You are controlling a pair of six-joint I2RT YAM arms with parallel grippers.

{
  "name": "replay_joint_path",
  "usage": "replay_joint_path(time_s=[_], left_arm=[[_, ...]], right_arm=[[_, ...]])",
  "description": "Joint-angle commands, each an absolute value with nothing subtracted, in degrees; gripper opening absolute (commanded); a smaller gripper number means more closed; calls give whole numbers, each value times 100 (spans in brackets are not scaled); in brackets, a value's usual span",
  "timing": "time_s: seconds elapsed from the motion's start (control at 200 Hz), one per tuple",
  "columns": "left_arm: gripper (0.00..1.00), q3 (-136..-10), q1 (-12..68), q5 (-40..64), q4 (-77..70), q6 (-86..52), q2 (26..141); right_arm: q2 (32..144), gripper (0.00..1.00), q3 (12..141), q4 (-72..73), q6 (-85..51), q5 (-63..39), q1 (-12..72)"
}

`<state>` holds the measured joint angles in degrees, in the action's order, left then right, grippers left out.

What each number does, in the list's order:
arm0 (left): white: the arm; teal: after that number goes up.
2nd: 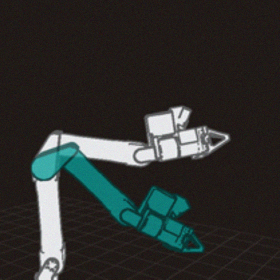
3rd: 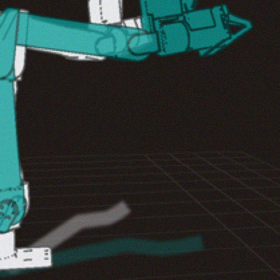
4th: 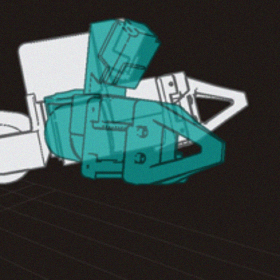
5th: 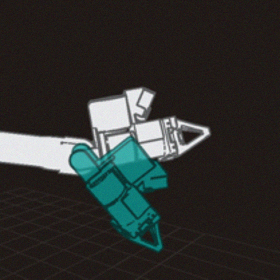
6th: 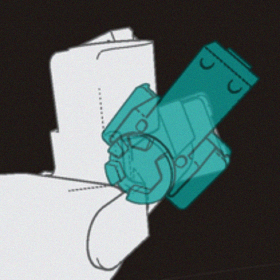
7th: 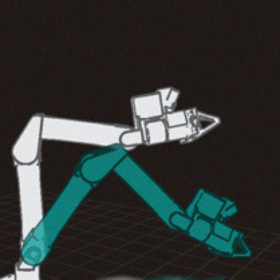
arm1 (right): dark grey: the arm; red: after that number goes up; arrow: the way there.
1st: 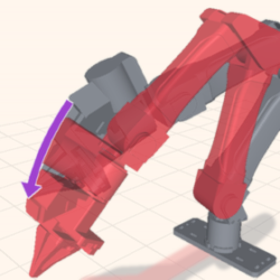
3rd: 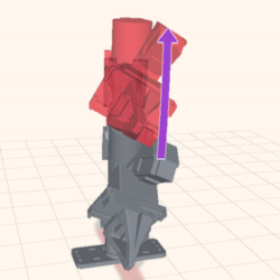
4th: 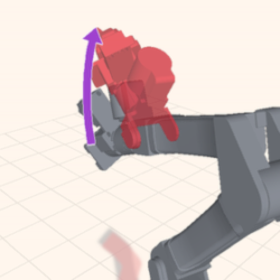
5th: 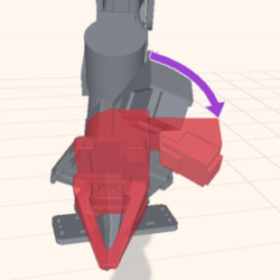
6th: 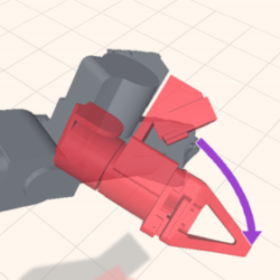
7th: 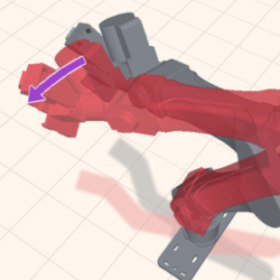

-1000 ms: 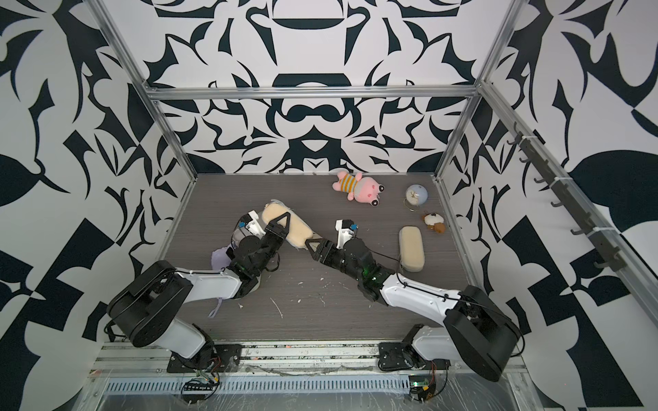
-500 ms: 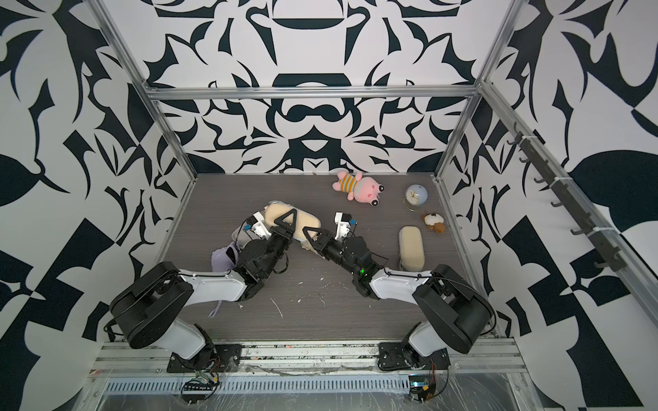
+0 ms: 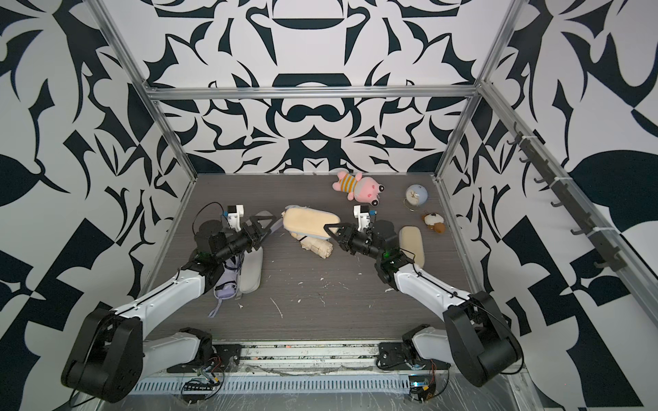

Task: Put umbrellas into zippered umbrella sleeves
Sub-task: Adjust the umbrella sleeve.

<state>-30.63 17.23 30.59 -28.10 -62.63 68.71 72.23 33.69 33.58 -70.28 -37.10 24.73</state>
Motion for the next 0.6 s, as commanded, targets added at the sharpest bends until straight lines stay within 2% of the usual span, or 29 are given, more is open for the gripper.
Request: replay_joint_path(time_s=[0.0, 0.21, 0.28, 0.355, 0.4, 0.445, 0.49, 0.545, 0.595], left_arm=[[91, -3324, 1704, 4103, -2267, -5862, 6838], [86, -3445, 1701, 4640, -2934, -6148, 7258], [73, -3516, 1707, 4844, -3192, -6303, 7624], [55, -3567, 1712, 5093, -3592, -6576, 7847], [43, -3577, 1706, 5195, -3779, -6743, 7963], [34, -3609, 1706, 5267, -3892, -6844, 8055], [25, -3631, 1708, 5279, -3935, -6910, 8113], [18, -3625, 1677, 5203, -3968, -6954, 8140], [14, -3565, 1621, 5017, -4069, -7034, 8143]], right_arm=[[7110, 0, 3790, 3551, -6885, -4532, 2479], [7241, 0, 4140, 3070, -6618, -5277, 2482], [7313, 0, 4258, 3063, -6588, -5519, 2479], [7458, 1, 4518, 2650, -6333, -5811, 2478], [7563, 10, 4706, 2155, -6047, -5923, 2478], [7610, 28, 4840, 1706, -5741, -5976, 2472], [7570, 40, 4853, 1419, -5543, -5937, 2429], [7394, 50, 4677, 1267, -5357, -5781, 2330], [7212, 53, 4428, 1126, -5159, -5586, 2198]])
